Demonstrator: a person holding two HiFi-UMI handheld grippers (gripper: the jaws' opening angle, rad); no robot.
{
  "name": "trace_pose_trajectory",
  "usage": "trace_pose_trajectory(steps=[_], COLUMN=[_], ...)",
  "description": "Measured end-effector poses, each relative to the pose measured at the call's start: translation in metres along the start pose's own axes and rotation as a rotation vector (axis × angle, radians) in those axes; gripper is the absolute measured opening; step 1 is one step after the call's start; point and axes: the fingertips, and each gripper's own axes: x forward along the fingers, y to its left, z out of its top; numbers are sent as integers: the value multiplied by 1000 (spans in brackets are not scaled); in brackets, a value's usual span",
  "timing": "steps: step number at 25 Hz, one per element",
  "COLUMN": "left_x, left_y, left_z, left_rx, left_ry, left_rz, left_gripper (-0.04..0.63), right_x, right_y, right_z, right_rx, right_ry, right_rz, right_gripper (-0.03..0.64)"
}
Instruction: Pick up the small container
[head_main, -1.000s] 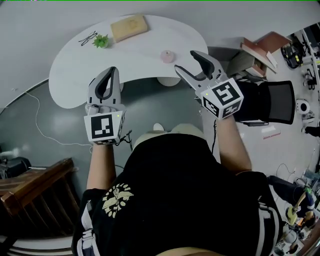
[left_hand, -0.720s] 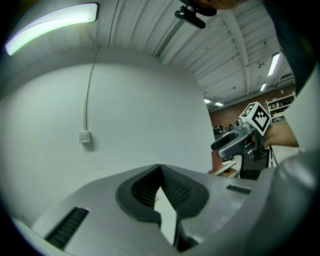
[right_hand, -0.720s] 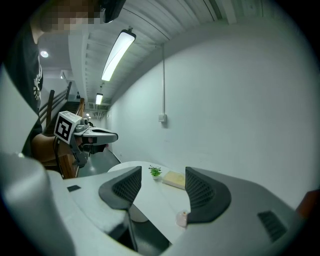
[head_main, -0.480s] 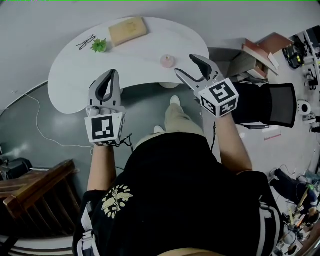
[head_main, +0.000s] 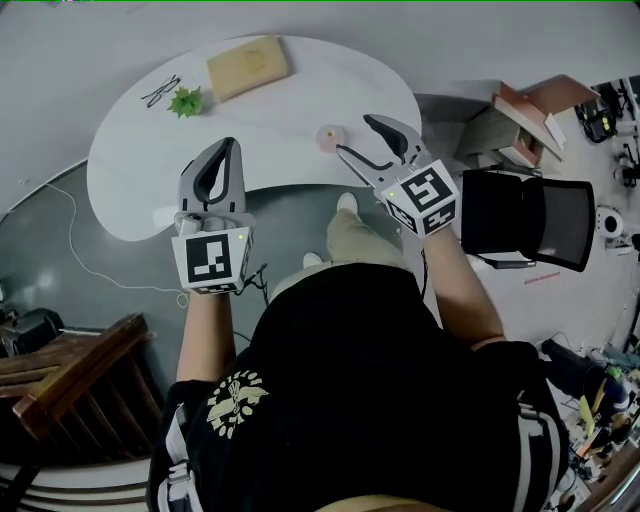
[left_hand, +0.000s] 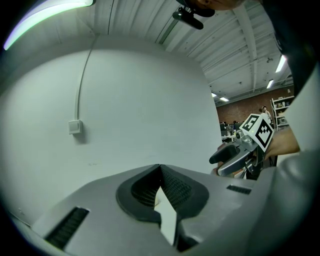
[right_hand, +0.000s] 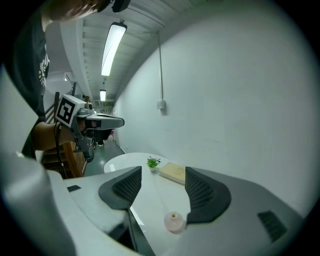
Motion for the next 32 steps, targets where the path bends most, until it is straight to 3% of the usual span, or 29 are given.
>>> trace_pose_trajectory(steps=[10, 19, 23, 32], left_x=[55, 83, 90, 95], left_y=[-5, -7, -6, -3], left_z=[-34, -66, -72, -85], left_rx=[-34, -65, -71, -89], left_ry=[82, 138, 151, 185], left_rz=[5, 16, 21, 55], left_gripper=[21, 21, 21, 21], right_x=[69, 117, 133, 151], right_y=[-15, -30, -39, -35], right_z=[-77, -150, -178, -215], right_rx=[-9, -34, -53, -137], right_ry=[139, 225, 269, 320], right_rz=[156, 169, 154, 192], right_gripper=[264, 262, 229, 208])
